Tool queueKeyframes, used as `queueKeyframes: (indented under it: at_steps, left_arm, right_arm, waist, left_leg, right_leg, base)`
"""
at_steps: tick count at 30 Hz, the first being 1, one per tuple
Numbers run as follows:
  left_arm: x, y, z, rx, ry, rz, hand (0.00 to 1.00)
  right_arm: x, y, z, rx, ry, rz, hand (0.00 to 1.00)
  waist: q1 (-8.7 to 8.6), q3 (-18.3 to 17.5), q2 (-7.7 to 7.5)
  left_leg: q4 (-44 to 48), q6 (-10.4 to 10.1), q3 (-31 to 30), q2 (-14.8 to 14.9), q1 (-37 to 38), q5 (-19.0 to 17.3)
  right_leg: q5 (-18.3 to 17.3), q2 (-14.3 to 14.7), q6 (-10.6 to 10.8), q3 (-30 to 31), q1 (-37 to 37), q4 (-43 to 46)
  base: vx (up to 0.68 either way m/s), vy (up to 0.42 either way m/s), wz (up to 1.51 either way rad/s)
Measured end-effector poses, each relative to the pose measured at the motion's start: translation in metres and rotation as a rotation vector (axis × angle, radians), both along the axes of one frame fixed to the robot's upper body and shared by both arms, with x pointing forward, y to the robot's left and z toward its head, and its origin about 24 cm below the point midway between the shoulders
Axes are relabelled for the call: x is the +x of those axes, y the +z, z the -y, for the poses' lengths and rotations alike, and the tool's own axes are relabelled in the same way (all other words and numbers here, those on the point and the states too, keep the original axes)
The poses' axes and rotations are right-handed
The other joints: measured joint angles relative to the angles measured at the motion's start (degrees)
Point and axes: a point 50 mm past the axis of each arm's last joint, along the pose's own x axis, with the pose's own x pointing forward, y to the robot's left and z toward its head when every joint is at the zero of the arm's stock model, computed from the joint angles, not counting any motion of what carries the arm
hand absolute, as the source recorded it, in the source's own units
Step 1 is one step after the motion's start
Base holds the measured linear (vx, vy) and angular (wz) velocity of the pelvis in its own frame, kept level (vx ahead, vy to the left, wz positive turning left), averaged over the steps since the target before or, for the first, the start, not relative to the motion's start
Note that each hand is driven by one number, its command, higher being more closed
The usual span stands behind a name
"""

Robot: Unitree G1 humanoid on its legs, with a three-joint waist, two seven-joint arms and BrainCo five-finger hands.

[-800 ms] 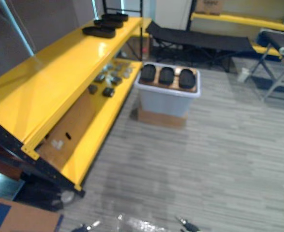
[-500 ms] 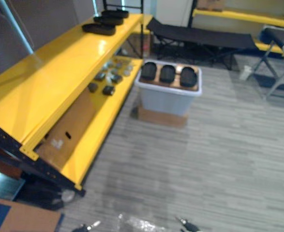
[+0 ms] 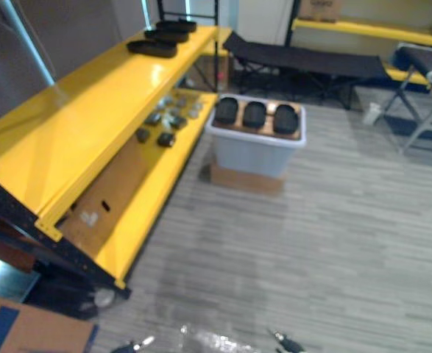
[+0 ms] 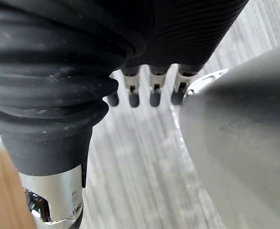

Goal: Walk over and take plastic housings, then place them on the shelf

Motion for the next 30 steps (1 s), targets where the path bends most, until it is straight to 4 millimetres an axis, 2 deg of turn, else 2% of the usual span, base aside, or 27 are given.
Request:
queueKeyframes:
  at_steps: [14, 23, 30]
  left_arm:
    - [0.001, 0.000, 0.001, 0.012, 0.002, 0.017, 0.00]
    - [0.016, 0.005, 0.000, 0.048, 0.008, 0.072, 0.00]
    - [0.017, 0.006, 0.000, 0.055, 0.010, 0.090, 0.00]
  right_arm:
    - [0.006, 0.003, 0.002, -0.094, 0.026, 0.071, 0.00]
    - [0.022, 0.008, 0.004, -0.119, 0.025, 0.145, 0.00]
    - [0.024, 0.009, 0.004, -0.133, 0.031, 0.148, 0.00]
  waist:
    - [-0.01, 0.18, 0.29]
    - [0.10, 4.36, 0.39]
    - [0.09, 4.44, 0.40]
  left_leg:
    - [0.30, -0.06, 0.01, 0.00, -1.23, -0.06]
    - [5.19, -0.75, -0.16, 0.16, -6.03, -1.36]
    - [5.07, -1.04, -0.07, 0.41, -6.17, -1.67]
  right_leg:
    - [-0.26, -0.13, -0.07, 0.07, -1.43, 0.88]
    - [-3.18, -1.25, -0.61, 0.87, -7.02, 8.21]
    - [-3.87, -1.20, -0.83, 1.01, -7.63, 8.81]
  base:
    - [-0.01, 0.000, 0.00]
    - [-0.03, 0.000, 0.03]
    - [0.01, -0.003, -0.01]
